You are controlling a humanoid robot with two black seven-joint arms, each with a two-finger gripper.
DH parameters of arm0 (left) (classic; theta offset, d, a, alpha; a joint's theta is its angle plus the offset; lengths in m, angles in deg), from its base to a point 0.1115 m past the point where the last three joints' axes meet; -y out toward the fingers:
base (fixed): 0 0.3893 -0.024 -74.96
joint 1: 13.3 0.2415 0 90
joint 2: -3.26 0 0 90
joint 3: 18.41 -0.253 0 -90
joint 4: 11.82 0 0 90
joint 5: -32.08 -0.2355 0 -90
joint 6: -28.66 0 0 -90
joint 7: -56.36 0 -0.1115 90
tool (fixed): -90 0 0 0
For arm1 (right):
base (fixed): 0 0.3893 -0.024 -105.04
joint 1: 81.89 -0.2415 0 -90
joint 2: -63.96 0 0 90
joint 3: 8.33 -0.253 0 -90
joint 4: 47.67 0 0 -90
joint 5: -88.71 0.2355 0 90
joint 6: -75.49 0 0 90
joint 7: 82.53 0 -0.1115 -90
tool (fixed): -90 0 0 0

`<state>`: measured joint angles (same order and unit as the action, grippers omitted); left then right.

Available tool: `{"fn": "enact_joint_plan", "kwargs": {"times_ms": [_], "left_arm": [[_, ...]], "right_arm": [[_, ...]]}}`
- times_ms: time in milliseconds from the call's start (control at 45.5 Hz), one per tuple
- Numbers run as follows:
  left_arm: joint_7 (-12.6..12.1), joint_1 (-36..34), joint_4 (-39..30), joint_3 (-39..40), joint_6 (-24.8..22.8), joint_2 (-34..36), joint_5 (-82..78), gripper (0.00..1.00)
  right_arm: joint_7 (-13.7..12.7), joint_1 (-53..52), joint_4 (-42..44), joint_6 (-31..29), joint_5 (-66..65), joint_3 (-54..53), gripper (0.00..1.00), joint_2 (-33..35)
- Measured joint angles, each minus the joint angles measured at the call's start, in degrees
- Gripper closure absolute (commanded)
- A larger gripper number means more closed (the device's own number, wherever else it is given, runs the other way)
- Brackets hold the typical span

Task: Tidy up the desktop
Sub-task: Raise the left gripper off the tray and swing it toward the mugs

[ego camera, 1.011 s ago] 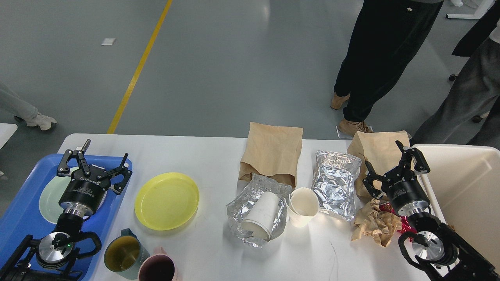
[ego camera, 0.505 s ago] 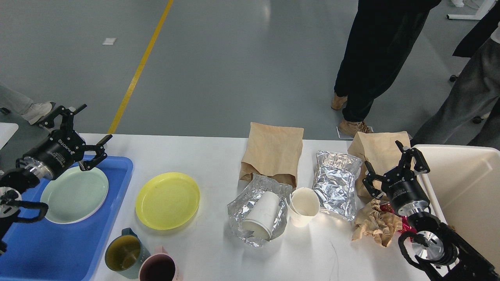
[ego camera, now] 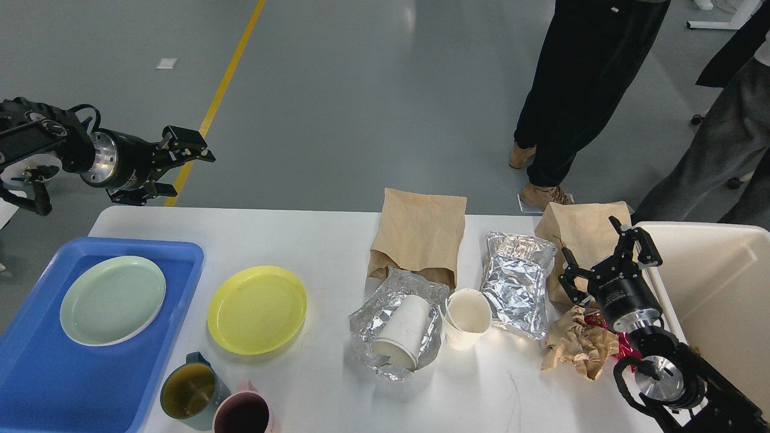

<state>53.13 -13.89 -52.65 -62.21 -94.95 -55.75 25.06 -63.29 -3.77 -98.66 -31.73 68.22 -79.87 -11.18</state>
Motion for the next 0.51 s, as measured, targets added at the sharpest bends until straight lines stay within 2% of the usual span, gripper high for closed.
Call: {"fn": "enact_joint_plan", "kwargs": {"times_ms": [110, 176, 264, 374, 505], "left_arm": [[0.43, -12.24, -6.46, -14.89, -1.21, -6.21, 0.36, 0.03], [0.84, -18.26, -11.31, -20.18, -1.47, -8.76, 0.93, 0.03], [0.67, -23.97, -16.27, -23.11, -2.61, -12.13, 1.97, 0.03], [0.47, -31.67, -23.27, -26.86, -7.48, -16.59, 2.82, 0.03], [0.49, -43.37, -35.38, -32.65, -11.26, -21.64, 8.50, 0.03]], "right_arm": [[0.00, 0.01, 0.00, 0.00, 0.00, 0.00, 0.00, 0.00], [0.00, 0.02, 0.00, 0.00, 0.01, 0.00, 0.00, 0.00], [0.00, 0.03, 0.00, 0.00, 0.00, 0.00, 0.00, 0.00], [0.00, 0.03, 0.00, 0.00, 0.00, 0.00, 0.00, 0.00], [0.00, 0.03, 0.01, 0.00, 0.01, 0.00, 0.00, 0.00]]}}
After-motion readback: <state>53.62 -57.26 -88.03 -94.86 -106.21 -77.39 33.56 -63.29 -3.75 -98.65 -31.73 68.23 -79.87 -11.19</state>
